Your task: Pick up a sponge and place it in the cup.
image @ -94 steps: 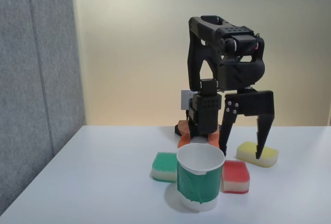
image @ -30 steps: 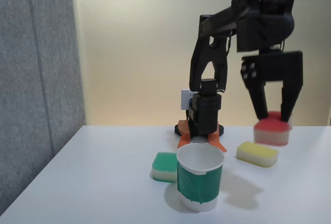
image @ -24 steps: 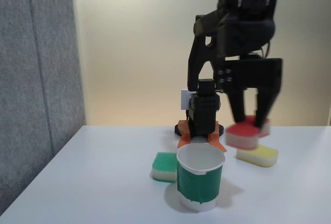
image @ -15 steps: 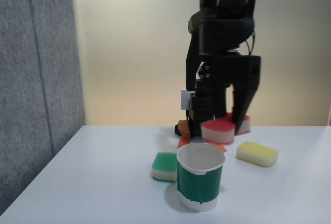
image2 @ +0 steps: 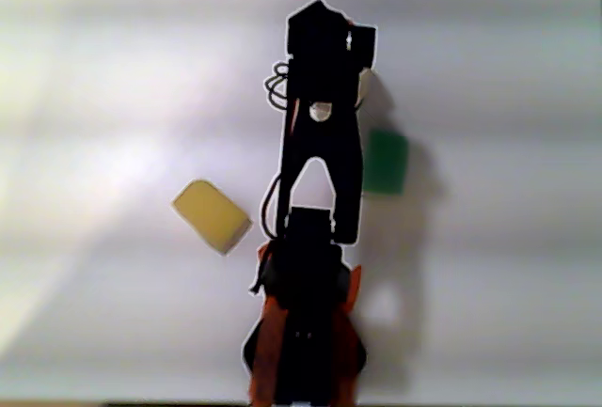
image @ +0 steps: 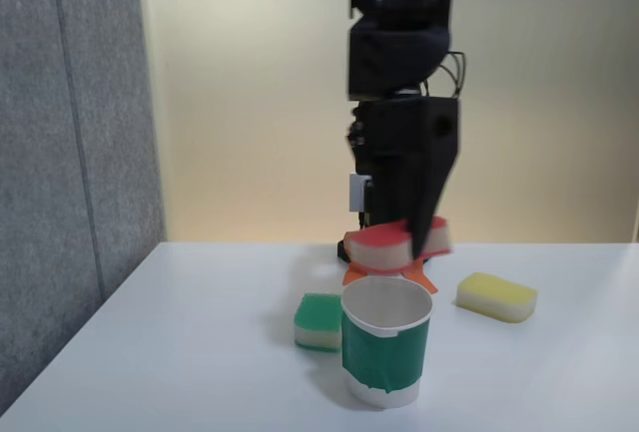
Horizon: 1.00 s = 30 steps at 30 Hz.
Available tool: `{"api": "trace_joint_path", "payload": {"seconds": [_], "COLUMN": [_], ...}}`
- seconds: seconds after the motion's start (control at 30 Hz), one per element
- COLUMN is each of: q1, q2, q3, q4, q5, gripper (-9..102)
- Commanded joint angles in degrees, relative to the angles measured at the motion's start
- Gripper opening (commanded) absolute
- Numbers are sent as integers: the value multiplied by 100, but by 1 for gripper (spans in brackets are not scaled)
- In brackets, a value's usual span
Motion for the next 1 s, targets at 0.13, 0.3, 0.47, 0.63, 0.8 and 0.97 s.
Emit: {"api": "trace_joint_path", "payload": {"seconds": [0.13,0.3,0.47,0.63,0.8,0.97], "q1": [88,70,26,-44,-114,-149], "q2": [-246,-369,-448,-475,-475,-404], "q3": [-686,-826,-940,-958,-958,-940], "q4": [114,149,167,167,176,193], "q5": [-290,-378,-360,-387,-325,-299], "gripper": [15,18,21,23,23,18]}}
